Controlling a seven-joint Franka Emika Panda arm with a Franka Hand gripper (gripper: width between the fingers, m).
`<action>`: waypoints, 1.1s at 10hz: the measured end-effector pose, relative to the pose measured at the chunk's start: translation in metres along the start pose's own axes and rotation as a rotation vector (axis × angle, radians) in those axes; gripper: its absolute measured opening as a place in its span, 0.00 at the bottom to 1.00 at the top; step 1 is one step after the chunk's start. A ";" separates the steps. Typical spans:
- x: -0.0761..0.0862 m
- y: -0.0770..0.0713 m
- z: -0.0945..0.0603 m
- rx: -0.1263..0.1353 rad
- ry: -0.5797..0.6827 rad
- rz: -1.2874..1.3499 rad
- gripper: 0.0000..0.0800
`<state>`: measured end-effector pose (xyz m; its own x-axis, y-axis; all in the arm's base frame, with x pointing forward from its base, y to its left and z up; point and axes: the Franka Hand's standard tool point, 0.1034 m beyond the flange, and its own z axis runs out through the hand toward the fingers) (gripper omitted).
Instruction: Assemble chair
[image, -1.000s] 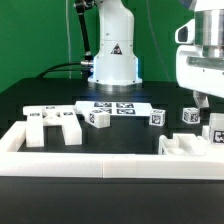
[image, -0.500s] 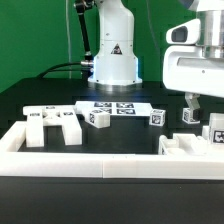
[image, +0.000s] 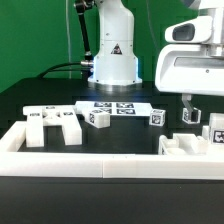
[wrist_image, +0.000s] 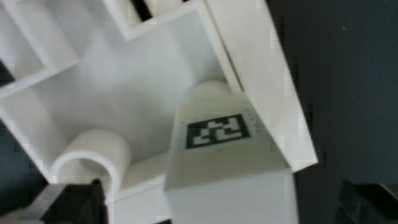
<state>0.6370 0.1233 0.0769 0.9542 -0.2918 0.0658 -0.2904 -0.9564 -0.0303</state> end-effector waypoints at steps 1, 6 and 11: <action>0.001 0.003 0.001 -0.001 0.000 -0.045 0.81; 0.002 0.004 0.001 -0.001 0.000 -0.013 0.36; 0.001 0.003 0.001 0.003 -0.004 0.314 0.36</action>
Offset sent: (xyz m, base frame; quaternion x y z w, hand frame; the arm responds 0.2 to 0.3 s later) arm 0.0000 0.0000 0.0000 0.0000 0.0000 0.0000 1.0000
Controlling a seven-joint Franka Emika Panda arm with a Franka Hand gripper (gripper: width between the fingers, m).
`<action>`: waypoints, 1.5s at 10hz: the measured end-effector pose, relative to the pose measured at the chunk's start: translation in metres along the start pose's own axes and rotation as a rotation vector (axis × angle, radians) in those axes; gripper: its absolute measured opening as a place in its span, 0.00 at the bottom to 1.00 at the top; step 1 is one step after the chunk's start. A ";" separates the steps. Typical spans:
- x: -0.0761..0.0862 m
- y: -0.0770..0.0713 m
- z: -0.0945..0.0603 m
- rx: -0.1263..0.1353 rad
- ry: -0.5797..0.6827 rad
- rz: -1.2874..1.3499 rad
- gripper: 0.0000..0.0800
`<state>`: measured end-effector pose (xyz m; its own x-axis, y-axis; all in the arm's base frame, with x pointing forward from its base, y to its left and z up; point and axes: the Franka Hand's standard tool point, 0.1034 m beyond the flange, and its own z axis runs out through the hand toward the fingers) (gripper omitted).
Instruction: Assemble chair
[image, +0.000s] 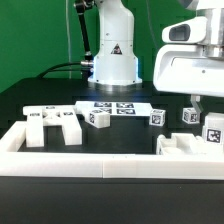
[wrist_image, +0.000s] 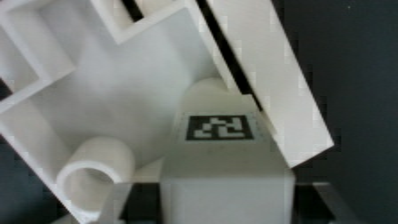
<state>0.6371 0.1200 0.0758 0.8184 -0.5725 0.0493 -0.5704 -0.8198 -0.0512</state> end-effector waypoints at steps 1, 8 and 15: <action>0.000 0.001 0.000 0.005 -0.001 0.105 0.36; -0.004 0.000 0.001 0.037 -0.035 0.828 0.36; -0.001 0.003 0.001 0.030 -0.045 1.145 0.40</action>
Offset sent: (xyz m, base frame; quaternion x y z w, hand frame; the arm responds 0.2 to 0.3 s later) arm -0.0104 -0.0016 -0.0011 0.0098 -0.0231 0.2959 0.9549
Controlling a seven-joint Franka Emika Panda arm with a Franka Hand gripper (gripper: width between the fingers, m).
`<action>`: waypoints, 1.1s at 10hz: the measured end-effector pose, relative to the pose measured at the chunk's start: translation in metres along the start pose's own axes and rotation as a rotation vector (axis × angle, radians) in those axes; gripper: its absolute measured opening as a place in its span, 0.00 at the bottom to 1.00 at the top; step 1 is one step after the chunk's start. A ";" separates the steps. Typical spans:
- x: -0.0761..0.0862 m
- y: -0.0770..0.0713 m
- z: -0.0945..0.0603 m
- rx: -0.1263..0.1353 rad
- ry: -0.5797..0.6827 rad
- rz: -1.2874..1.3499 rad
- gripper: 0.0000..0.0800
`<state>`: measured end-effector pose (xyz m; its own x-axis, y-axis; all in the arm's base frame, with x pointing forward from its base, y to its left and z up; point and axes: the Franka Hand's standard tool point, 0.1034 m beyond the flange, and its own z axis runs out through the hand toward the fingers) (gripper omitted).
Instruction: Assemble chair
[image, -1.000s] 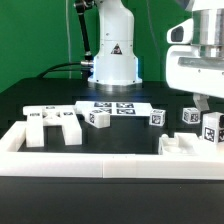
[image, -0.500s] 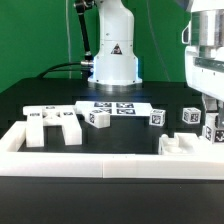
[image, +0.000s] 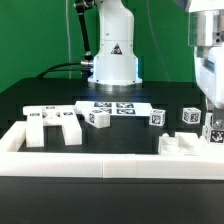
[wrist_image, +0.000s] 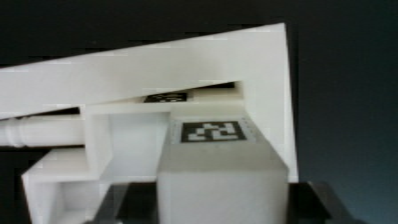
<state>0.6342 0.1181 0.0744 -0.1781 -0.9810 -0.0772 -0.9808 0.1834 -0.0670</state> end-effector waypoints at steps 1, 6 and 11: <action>-0.001 0.000 0.000 0.000 0.000 -0.052 0.40; -0.005 0.001 -0.001 -0.020 0.000 -0.403 0.81; -0.003 0.001 -0.001 -0.027 0.019 -0.837 0.81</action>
Offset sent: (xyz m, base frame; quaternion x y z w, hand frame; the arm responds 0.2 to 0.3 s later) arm -0.0005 0.0082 0.0043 -0.0390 0.0132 -0.1605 0.9862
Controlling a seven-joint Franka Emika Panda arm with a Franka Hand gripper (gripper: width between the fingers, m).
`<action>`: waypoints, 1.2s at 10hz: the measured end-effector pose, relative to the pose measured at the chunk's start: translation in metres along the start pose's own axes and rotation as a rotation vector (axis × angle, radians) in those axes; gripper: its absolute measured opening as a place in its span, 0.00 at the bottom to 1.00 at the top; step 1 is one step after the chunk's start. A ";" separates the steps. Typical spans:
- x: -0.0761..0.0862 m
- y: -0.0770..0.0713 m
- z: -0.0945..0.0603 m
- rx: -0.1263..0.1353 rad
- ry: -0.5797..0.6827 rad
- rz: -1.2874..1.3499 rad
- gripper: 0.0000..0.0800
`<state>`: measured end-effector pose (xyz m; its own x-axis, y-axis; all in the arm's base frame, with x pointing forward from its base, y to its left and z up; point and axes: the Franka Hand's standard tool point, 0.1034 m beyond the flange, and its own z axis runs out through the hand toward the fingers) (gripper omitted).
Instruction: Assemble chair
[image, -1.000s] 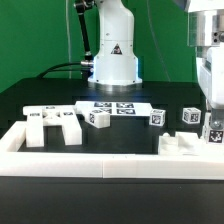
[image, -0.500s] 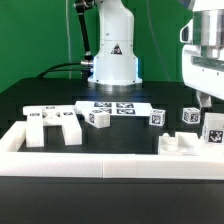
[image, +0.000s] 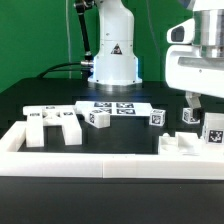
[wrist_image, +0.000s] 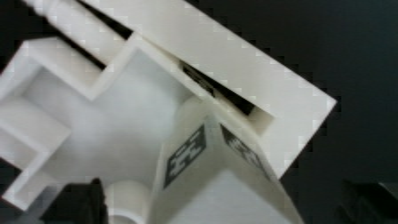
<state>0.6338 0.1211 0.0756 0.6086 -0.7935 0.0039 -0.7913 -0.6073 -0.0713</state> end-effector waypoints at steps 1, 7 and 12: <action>0.001 0.000 0.000 -0.004 0.008 -0.136 0.81; 0.003 0.000 0.000 -0.011 0.022 -0.538 0.62; 0.007 0.004 -0.001 -0.021 0.025 -0.513 0.37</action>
Offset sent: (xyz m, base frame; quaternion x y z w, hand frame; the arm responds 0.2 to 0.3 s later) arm 0.0032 0.0034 0.0034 0.0028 0.0005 -0.1639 0.9865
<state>0.6354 0.1132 0.0759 0.9175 -0.3936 0.0572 -0.3922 -0.9192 -0.0342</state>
